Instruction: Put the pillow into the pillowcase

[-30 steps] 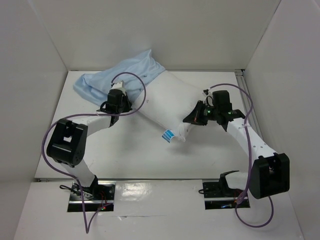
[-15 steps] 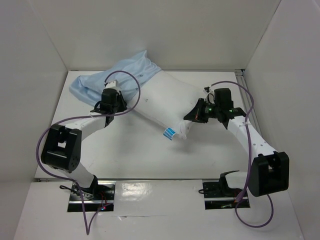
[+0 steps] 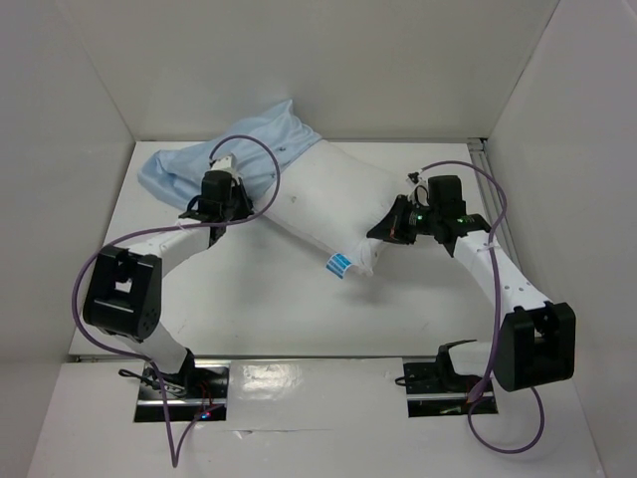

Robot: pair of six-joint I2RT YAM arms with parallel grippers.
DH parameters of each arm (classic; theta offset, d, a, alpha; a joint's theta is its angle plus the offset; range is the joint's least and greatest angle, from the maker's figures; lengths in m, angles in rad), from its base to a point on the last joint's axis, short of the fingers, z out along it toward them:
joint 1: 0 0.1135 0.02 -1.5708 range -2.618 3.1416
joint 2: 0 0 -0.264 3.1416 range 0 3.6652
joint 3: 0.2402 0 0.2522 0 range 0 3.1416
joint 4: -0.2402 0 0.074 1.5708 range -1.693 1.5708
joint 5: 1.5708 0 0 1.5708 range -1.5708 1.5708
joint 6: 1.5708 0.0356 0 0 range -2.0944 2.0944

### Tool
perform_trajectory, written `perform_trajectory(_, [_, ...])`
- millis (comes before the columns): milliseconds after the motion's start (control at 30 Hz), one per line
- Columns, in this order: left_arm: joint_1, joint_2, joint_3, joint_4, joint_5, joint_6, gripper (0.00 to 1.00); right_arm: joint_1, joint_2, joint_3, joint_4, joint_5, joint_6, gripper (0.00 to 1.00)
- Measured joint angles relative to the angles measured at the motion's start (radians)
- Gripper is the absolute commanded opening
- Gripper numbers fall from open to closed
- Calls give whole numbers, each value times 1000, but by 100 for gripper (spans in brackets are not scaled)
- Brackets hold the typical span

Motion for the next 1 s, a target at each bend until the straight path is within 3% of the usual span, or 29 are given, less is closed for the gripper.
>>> perform_trajectory(133, [-29, -17, 39, -79, 58, 3, 0, -3, 14, 0, 19, -4, 23, 0])
perform_trajectory(300, [-114, -11, 203, -193, 109, 13, 0, -8, 54, 9, 65, -13, 60, 0])
perform_trajectory(600, [-288, 167, 666, -348, 217, -1, 0, 10, 176, 89, 174, -3, 116, 0])
perform_trajectory(867, [-275, 182, 840, -467, 283, -25, 0, -16, 155, 129, 128, -7, 100, 0])
perform_trajectory(1000, [-250, 171, 899, -578, 311, -32, 0, -61, 85, 203, -2, 6, 9, 0])
